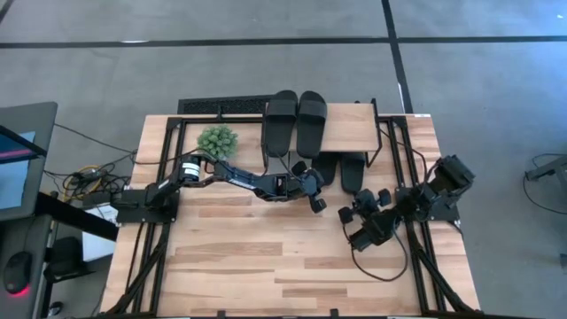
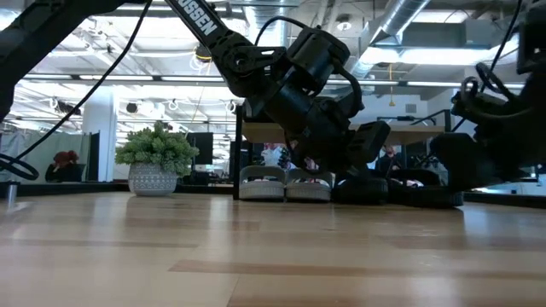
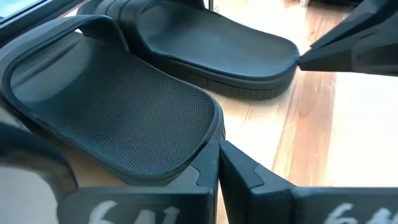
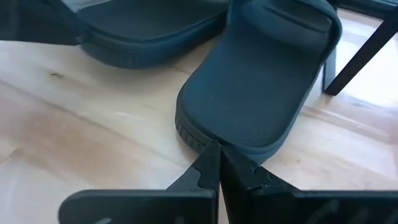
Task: Pick and place slides into the shelf
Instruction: Adjust the black slides under the shelf to align the position
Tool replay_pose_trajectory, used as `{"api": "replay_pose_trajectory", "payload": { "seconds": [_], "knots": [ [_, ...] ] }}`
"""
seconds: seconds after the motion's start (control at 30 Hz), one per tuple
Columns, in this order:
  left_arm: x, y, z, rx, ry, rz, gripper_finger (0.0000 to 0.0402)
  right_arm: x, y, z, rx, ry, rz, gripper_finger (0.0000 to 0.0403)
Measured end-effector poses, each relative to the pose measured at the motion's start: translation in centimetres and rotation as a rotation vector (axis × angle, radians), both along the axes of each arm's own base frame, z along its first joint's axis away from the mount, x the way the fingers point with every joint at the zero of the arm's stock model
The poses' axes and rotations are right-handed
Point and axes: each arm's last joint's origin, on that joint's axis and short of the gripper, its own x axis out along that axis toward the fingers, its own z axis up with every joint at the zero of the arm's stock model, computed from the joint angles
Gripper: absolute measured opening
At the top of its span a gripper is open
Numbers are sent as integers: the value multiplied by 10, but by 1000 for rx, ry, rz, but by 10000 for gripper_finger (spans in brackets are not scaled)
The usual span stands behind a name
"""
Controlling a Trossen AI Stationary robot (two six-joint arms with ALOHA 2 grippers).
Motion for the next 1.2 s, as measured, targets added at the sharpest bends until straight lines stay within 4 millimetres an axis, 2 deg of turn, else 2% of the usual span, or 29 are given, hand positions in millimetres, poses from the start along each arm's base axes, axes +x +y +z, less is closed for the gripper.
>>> {"api": "replay_pose_trajectory", "payload": {
  "seconds": [0.5,0.7,0.83,0.9,1.2],
  "knots": [
    [1,1,-2,2,-12,4,0,11,-27,0,-7,52,-115,0],
    [16,-5,-17,-34,-30,4,0,13,-34,0,-8,71,-133,0],
    [28,-13,-18,-16,-40,11,0,14,-35,4,-8,93,-109,0],
    [32,-15,-12,-9,-51,-7,0,14,-35,7,-6,88,-103,0],
    [36,2,-5,17,-43,19,0,12,-42,14,-31,87,-122,0]
  ]
}}
